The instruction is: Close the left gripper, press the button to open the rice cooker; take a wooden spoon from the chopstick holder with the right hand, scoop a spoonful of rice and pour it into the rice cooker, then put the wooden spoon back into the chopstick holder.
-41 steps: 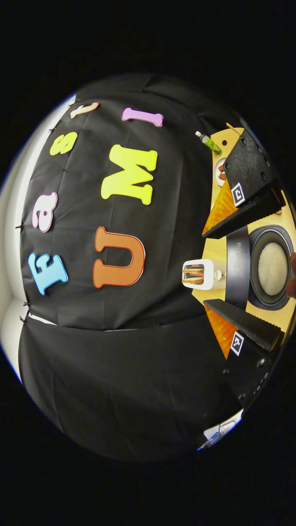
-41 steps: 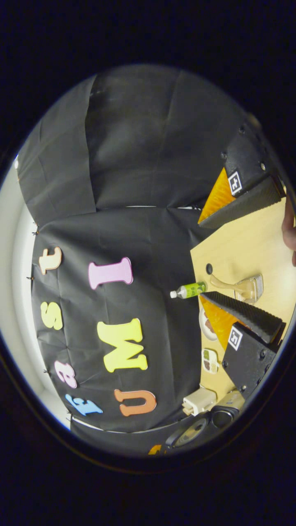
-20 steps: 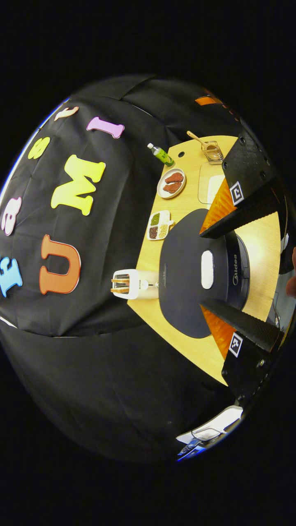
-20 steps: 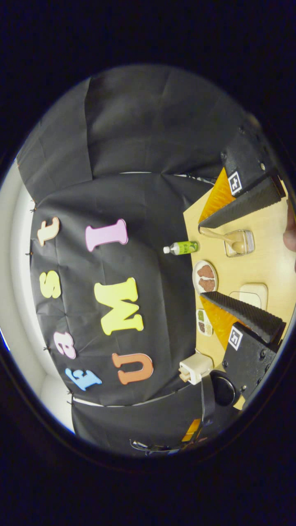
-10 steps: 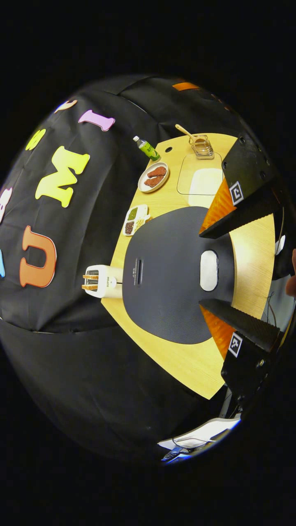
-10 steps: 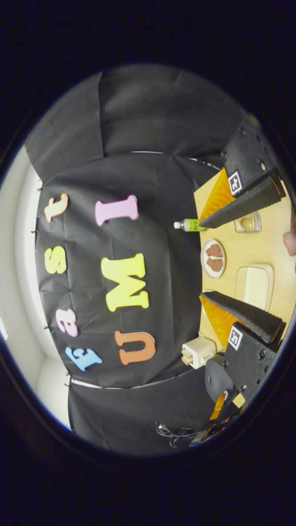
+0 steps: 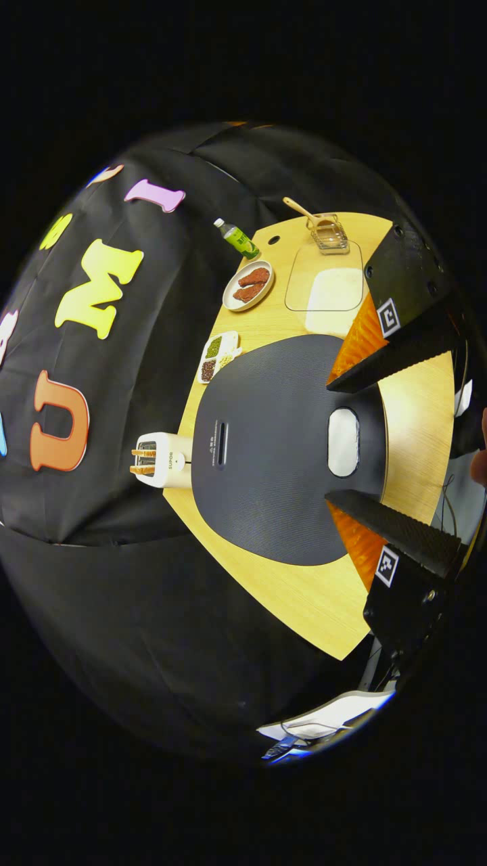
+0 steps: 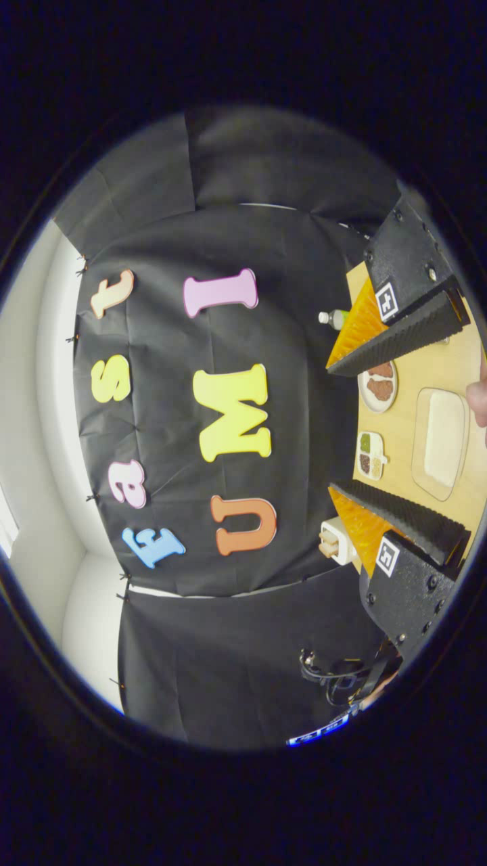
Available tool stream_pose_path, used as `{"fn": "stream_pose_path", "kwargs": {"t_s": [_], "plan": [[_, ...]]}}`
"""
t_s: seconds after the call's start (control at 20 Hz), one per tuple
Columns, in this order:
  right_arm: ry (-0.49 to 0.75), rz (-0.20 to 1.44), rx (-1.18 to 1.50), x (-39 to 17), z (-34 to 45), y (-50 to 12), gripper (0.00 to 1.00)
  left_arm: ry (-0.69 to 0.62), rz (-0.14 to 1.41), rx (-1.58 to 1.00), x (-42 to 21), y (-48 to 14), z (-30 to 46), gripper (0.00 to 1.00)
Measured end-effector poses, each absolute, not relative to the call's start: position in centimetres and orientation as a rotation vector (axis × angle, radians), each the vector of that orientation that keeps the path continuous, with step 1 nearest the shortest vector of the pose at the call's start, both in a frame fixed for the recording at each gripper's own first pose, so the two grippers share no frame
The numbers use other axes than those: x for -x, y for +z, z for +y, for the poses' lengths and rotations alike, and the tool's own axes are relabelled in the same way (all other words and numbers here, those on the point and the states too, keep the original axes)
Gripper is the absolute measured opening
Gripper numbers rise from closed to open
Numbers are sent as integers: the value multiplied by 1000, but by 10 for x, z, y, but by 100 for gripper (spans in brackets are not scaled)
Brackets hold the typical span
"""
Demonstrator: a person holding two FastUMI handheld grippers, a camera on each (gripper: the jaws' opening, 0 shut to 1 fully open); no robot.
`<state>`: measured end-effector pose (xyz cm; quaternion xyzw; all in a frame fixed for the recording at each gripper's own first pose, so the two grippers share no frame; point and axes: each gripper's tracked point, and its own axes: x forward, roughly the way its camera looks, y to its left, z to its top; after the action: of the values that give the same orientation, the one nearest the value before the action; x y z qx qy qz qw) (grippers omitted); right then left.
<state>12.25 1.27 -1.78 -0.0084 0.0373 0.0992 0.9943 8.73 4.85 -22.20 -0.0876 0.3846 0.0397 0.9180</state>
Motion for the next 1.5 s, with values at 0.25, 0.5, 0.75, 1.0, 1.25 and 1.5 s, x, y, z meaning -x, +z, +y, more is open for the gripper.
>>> {"fn": "stream_pose_path", "kwargs": {"t_s": [0.25, 0.5, 0.75, 1.0, 1.25, 1.5], "plan": [[293, 19, 69, -113, 62, 2, 100, 84, 771, 118, -81, -234, 50, 97], [331, 4, 65, -109, 83, 21, 100, 83, 700, 65, -84, -232, 48, 100], [294, 1, 43, -98, 87, 32, 100, 79, 631, 118, -86, -225, 48, 96], [267, 6, 49, -72, 89, 37, 100, 42, 567, 143, -78, -190, 44, 94], [207, -13, 11, -52, 71, 53, 100, 35, 360, 118, -48, -98, 36, 94], [186, -78, -8, -28, 37, 77, 97, 38, 165, 114, -11, -25, 1, 95]]}}
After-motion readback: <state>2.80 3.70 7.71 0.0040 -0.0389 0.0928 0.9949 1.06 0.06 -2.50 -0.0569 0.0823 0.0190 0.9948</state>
